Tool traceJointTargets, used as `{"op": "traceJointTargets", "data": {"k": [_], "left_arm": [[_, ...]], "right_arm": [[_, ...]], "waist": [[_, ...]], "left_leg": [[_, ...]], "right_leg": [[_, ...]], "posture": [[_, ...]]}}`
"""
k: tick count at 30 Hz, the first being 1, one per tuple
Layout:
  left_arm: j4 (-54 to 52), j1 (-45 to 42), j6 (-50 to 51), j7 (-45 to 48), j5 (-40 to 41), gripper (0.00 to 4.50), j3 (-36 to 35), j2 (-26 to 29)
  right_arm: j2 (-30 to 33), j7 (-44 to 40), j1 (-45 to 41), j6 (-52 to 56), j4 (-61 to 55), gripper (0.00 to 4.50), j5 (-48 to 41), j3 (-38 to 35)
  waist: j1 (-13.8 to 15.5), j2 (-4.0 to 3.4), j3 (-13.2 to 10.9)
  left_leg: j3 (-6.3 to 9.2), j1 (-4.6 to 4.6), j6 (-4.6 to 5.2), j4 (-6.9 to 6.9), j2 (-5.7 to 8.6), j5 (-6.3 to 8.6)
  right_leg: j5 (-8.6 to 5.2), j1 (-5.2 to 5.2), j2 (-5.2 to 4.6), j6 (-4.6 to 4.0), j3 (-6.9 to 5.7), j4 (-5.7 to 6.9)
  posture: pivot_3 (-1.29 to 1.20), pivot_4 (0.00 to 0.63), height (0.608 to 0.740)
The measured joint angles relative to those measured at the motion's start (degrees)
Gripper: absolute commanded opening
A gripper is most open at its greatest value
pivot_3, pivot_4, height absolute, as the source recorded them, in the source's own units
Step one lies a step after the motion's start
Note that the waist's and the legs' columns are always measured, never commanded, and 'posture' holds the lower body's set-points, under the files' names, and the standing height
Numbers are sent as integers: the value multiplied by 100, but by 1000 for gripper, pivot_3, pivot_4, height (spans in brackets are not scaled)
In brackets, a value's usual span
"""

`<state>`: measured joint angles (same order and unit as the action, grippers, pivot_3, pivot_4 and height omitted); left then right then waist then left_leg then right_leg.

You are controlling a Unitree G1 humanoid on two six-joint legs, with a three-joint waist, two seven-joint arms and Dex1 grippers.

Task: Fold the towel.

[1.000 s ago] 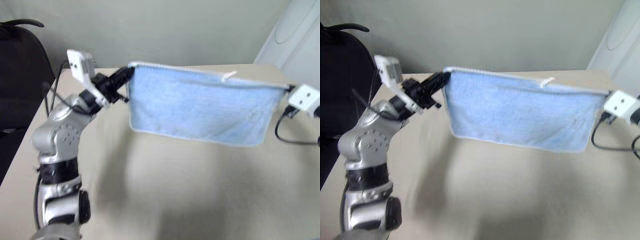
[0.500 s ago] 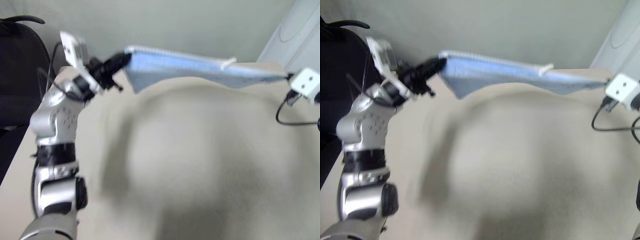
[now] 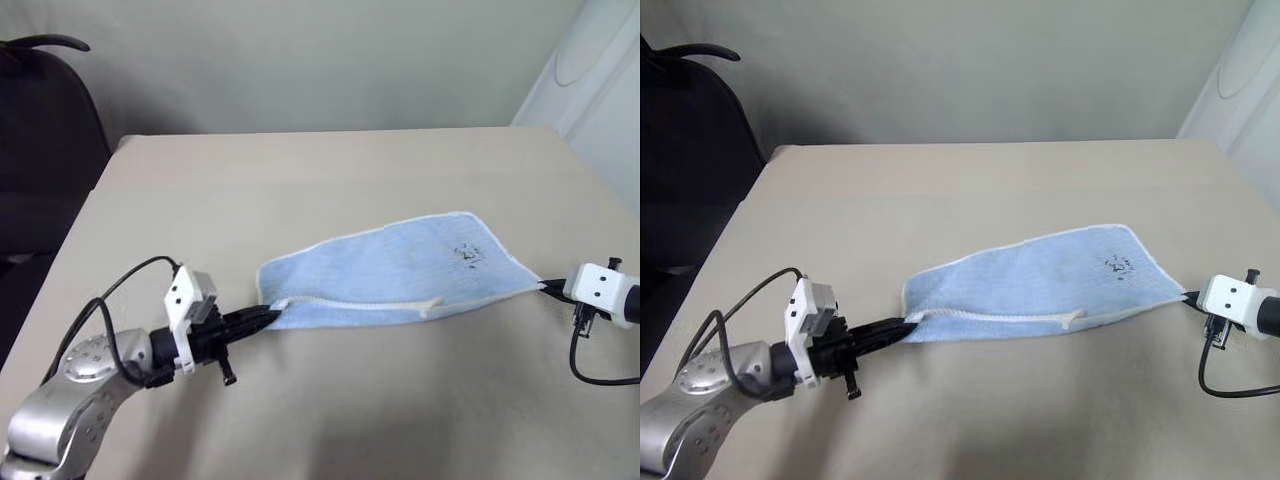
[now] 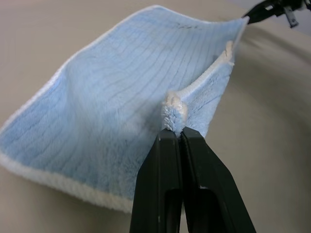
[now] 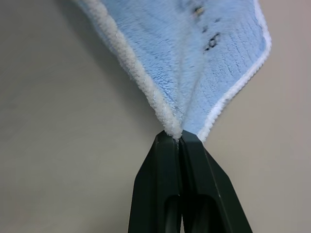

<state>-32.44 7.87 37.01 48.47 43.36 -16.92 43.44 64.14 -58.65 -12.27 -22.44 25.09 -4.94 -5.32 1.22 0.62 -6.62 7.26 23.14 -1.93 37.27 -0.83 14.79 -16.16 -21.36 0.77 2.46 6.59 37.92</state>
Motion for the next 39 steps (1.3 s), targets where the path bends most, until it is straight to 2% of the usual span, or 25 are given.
{"op": "traceJointTargets", "data": {"k": [5,10,14,20,25,28,30,38,39], "left_arm": [[156,-264,129,-455,172,32,-106,-245],[690,-988,220,-1033,255,32,-232,-469],[1276,-1427,182,-1302,-49,32,-61,-606],[2071,-1864,-71,-1468,-789,32,464,-770],[2453,-2022,-252,-1478,-1219,32,709,-852],[2602,-2041,-288,-1479,-1386,769,813,-872],[2637,-2041,-288,-1475,-1398,1424,817,-884],[2671,-1913,-331,-1628,-1561,4467,758,-894],[2673,-1890,-358,-1681,-1638,4500,754,-894]], "right_arm": [[-203,215,-1340,-105,545,0,501,303],[-874,794,-3118,-195,1831,0,1431,963],[-1317,1262,-4075,-262,2913,0,2092,1484],[-1936,2073,-4793,-355,4159,0,2948,2158],[-2157,2640,-5007,-395,4622,0,3361,2445],[-2205,2940,-5071,-392,4752,696,3454,2472],[-2213,3067,-5104,-372,4813,1304,3459,2472],[-2163,3708,-5141,-472,4870,4249,3663,2517],[-2129,3792,-5141,-479,4869,4477,3664,2514]], "waist": [[-50,-1,1],[-60,-11,-1],[-46,-12,0],[-48,-12,-1],[-47,-13,-1],[-49,-13,-1],[-48,-13,-1],[-48,-14,-2],[-46,-14,-2]], "left_leg": [[4,-23,0,-15,-1,0],[10,-19,-7,-17,0,-7],[15,-21,-13,-17,0,-11],[16,-12,-20,-20,-1,-17],[16,-1,-23,-22,-1,-19],[15,1,-24,-23,-1,-20],[15,3,-24,-24,-1,-20],[15,6,-23,-26,-1,-19],[15,7,-20,-27,-1,-17]], "right_leg": [[-2,13,0,-4,-5,1],[1,7,-2,-8,-11,4],[3,8,-3,-12,-15,4],[8,-4,-5,-20,-16,2],[10,-12,-6,-24,-17,1],[11,-15,-6,-25,-17,1],[11,-17,-6,-25,-17,1],[12,-21,-7,-27,-17,1],[12,-22,-7,-27,-16,1]], "posture": [[0,150,740],[0,150,740],[0,150,740],[0,150,740],[0,150,740],[0,150,740],[0,150,740],[0,150,740],[0,150,740]]}}
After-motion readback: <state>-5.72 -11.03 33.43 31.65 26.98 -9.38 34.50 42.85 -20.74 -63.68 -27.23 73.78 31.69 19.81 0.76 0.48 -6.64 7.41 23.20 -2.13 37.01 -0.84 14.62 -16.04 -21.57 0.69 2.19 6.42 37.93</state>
